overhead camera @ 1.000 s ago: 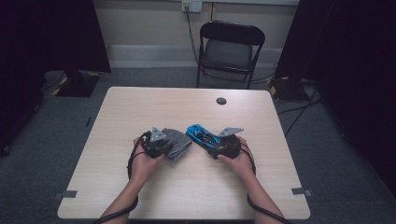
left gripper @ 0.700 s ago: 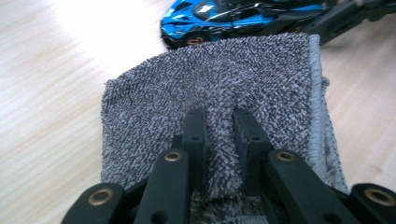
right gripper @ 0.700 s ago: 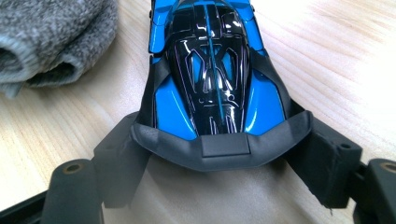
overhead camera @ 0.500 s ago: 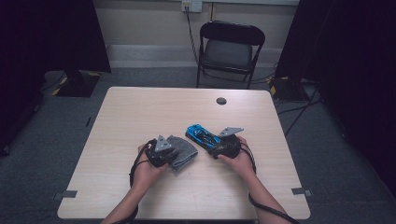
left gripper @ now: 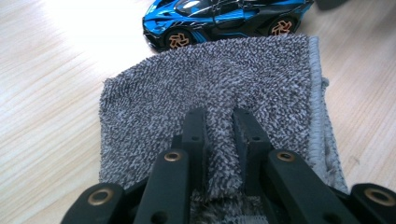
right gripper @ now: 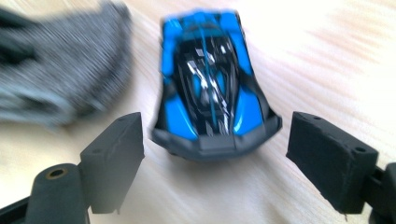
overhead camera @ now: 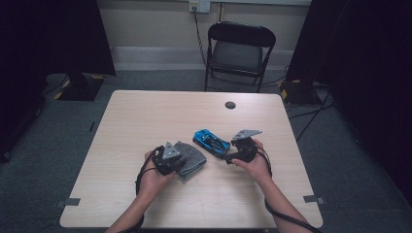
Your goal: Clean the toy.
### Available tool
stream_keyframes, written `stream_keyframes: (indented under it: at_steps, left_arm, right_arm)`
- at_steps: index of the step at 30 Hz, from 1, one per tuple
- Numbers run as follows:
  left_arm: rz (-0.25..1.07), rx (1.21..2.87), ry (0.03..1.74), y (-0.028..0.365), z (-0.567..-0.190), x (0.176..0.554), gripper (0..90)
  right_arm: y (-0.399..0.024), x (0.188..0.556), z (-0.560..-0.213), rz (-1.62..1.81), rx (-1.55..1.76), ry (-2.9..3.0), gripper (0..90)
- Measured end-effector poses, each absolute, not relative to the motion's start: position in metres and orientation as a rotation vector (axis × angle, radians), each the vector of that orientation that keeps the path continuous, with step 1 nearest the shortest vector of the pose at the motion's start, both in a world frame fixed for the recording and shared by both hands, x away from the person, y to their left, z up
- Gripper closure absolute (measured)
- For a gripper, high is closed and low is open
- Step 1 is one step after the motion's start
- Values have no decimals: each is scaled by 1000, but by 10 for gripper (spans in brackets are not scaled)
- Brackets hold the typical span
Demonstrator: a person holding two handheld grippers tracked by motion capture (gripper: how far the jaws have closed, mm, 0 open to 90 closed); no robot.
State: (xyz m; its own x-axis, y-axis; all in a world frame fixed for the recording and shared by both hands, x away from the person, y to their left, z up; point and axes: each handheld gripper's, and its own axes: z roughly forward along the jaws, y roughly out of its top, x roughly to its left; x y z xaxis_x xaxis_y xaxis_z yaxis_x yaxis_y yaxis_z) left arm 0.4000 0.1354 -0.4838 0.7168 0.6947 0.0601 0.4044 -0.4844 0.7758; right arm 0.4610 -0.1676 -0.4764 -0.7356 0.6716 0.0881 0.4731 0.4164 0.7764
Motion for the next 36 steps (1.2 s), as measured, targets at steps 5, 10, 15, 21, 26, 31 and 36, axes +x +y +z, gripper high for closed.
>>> stream_keyframes:
  at_steps: [5, 10, 15, 21, 26, 31, 36]
  left_arm:
    - [470, 2135, 807, 127, -483, 401, 765]
    - [448, 2143, 776, 116, -483, 400, 765]
    - [441, 2141, 762, 112, -485, 399, 765]
    - [436, 2140, 762, 113, -486, 400, 764]
    - [440, 2143, 757, 113, -487, 400, 764]
    - [441, 2140, 750, 111, -487, 399, 764]
    - [419, 2146, 698, 99, -484, 392, 764]
  right_arm:
    - [-162, 465, -454, 1275, 997, 2394, 202]
    - [-144, 480, -452, 1262, 980, 2400, 271]
    - [-128, 493, -458, 1200, 971, 2440, 321]
    - [-117, 502, -467, 1160, 964, 2463, 400]
    - [-108, 503, -473, 1104, 967, 2472, 422]
    - [-108, 502, -476, 1091, 957, 2462, 423]
    - [-111, 502, -476, 1096, 962, 2478, 423]
